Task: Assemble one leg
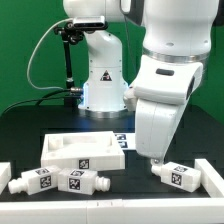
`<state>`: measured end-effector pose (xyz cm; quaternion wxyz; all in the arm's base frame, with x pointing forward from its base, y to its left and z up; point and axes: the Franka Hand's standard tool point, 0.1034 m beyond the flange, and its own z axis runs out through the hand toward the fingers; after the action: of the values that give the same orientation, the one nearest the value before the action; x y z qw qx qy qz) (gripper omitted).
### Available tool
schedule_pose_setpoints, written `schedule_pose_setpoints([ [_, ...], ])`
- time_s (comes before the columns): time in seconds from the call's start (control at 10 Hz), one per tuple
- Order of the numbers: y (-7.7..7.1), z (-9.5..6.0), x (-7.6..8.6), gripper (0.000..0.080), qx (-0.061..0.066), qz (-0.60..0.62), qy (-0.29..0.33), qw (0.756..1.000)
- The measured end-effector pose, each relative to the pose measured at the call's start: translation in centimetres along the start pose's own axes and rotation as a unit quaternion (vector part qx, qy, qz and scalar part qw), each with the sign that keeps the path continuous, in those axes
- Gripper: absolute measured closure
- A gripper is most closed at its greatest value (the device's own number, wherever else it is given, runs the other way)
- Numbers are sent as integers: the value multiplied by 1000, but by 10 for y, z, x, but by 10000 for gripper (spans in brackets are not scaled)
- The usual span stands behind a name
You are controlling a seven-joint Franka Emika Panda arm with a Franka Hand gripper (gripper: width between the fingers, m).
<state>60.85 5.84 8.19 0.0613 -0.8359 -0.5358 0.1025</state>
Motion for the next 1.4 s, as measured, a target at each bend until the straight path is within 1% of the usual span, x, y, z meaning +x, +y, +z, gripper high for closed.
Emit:
schedule_pose_setpoints([
  [0.4,0,0,0,150,0,0,-1,1000],
  [0.5,4,0,0,150,-13,-9,5,1000],
  [0.6,9,6,-5,150,-41,-27,21,999],
  [0.7,11,19,-17,150,-53,-44,29,997],
  [0.8,13,33,-24,150,-47,-36,29,998],
  [0.9,13,44,-24,150,-40,-27,28,998],
  [1.0,8,45,-16,150,-44,-9,31,999],
  [1.1,-3,39,-11,150,-46,-2,33,998],
  [1.2,-9,29,-10,150,-55,-3,35,998],
  [1.3,-10,24,-4,150,-87,-9,50,995],
  [1.4,-16,28,-3,150,-92,-14,51,994],
])
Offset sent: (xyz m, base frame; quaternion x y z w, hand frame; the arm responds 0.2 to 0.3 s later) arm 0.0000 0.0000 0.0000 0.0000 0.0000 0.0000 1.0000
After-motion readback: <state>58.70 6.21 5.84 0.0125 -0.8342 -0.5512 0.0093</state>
